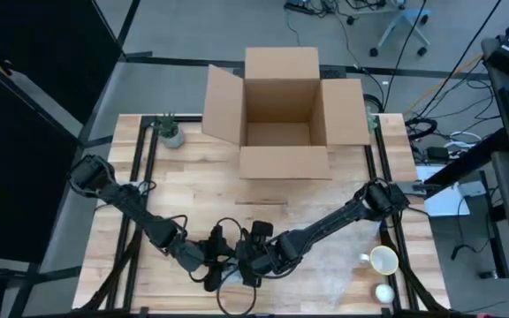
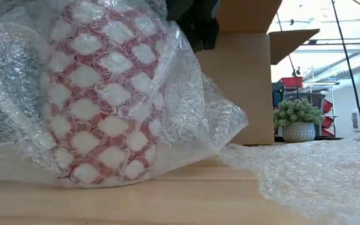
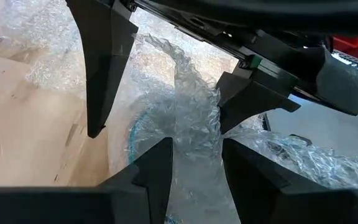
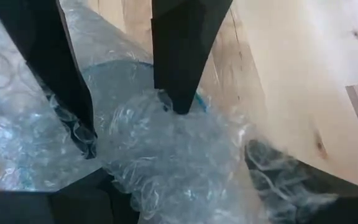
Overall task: Wrap mug
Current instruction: Wrap the red patterned mug with the left transparent bubble wrap
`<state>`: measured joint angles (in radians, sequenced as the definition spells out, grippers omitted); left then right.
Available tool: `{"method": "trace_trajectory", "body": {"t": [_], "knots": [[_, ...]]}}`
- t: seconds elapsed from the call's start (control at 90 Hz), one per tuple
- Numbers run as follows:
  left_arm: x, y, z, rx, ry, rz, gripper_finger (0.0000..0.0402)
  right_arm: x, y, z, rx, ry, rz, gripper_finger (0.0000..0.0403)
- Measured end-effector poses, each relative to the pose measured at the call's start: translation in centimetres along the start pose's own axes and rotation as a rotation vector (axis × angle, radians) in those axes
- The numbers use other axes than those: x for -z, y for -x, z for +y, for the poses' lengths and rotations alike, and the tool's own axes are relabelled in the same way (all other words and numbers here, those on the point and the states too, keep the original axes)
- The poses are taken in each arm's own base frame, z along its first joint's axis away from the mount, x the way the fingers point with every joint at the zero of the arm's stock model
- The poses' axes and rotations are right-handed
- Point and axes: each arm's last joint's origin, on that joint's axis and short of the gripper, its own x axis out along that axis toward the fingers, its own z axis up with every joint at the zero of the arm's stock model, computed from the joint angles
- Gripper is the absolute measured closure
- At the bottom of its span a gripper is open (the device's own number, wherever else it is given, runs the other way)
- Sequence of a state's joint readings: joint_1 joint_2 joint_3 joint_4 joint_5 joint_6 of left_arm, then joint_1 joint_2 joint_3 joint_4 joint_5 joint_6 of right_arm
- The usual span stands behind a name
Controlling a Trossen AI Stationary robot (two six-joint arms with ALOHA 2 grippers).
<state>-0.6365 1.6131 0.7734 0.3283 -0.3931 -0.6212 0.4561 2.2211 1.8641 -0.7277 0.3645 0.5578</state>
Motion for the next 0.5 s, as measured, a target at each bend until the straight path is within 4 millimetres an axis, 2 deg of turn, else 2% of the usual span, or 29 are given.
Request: {"method": "trace_trajectory", "body": {"t": [0.5], "knots": [[0.09, 0.06, -0.13, 0.004, -0.004, 0.002, 0.0272, 0.01, -0.03, 0.01, -0.001, 0.004, -0.002, 0.0158]]}}
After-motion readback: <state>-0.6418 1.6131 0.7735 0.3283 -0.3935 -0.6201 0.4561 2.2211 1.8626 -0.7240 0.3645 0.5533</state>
